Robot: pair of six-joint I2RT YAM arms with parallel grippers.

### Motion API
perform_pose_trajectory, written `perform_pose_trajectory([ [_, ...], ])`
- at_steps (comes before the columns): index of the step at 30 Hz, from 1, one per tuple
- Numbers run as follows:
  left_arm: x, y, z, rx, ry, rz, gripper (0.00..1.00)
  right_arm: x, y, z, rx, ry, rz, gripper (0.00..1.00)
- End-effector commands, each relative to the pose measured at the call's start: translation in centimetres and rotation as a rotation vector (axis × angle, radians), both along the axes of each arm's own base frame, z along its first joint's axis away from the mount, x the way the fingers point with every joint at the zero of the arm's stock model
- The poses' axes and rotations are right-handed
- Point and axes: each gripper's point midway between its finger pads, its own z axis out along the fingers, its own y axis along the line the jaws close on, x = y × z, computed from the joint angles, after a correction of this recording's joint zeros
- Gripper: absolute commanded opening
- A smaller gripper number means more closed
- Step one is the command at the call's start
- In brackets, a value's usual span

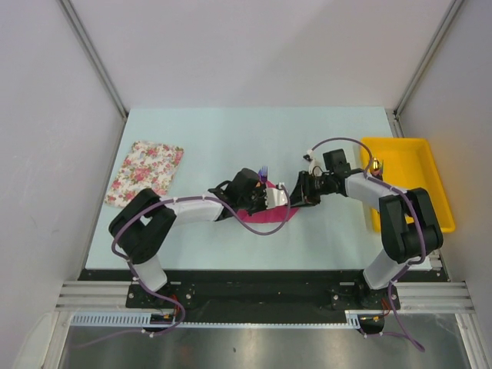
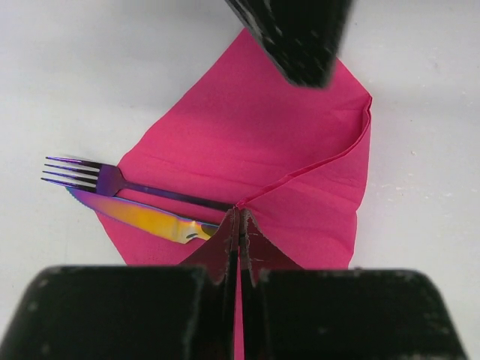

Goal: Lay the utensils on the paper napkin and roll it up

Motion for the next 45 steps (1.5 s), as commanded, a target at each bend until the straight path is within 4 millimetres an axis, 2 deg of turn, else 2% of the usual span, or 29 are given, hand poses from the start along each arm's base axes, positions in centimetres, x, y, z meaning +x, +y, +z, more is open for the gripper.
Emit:
perform_pose_trajectory([
  [1,1.2,-1.0,1.0,-0.028,-0.019,0.01,0.0,-0.7,1.3,-0.7,0.041,0.056,0.009,0.3],
  [10,1.7,-0.7,0.1,0.0,-0.026,0.02,0.0,-1.2,3.2,-2.1,0.044,0.107,0.053,0.28],
  [14,1.9,-0.7,-0.1,0.004,-0.028,0.027,0.0,-1.1,4.0,-2.9,0.043,0.135,0.054,0.24],
  [24,2.4,-0.6,-0.2,0.009,-0.035,0.047,0.0,-0.3,4.1,-5.6,-0.002,0.193,0.003,0.19],
  [26,2.6,-0.3,0.1,0.011,-0.02,0.073,0.09,-0.5,3.7,-6.4,-0.034,0.207,-0.006,0.18],
  [27,2.5,-0.3,1.1,-0.023,0.007,0.09,0.13,-0.5,3.6,-6.7,-0.047,0.207,-0.01,0.18],
  [28,2.6,-0.2,1.9,-0.045,0.022,0.099,0.21,-0.5,3.5,-6.9,-0.057,0.206,-0.012,0.17],
  [30,2.4,1.3,2.4,-0.062,0.109,0.16,0.31,-0.4,3.2,-7.4,-0.082,0.212,-0.022,0.16],
  [31,2.2,1.4,3.9,-0.096,0.128,0.161,0.35,-0.5,3.1,-7.5,-0.087,0.213,-0.022,0.16],
  [32,2.0,2.6,3.9,-0.088,0.179,0.191,0.37,-0.4,3.1,-7.6,-0.093,0.211,-0.025,0.16],
  [34,0.8,3.0,5.6,-0.142,0.262,0.202,0.44,-0.3,2.9,-7.7,-0.105,0.206,-0.031,0.15],
  [35,0.3,4.1,5.7,-0.14,0.32,0.223,0.46,-0.4,2.7,-7.9,-0.115,0.207,-0.033,0.14],
  [37,-1.1,4.4,6.4,-0.171,0.424,0.213,0.54,-0.3,2.6,-7.9,-0.125,0.202,-0.039,0.14],
  [38,-2.5,4.9,6.1,-0.168,0.51,0.208,0.55,-0.3,2.5,-7.9,-0.13,0.196,-0.037,0.14],
  [41,-3.7,5.8,5.0,-0.178,0.65,0.277,0.56,-0.2,2.5,-8.0,-0.139,0.19,-0.04,0.14],
  [45,-3.8,6.0,3.2,-0.197,0.786,0.377,0.54,0.1,2.5,-7.7,-0.143,0.165,-0.035,0.13],
])
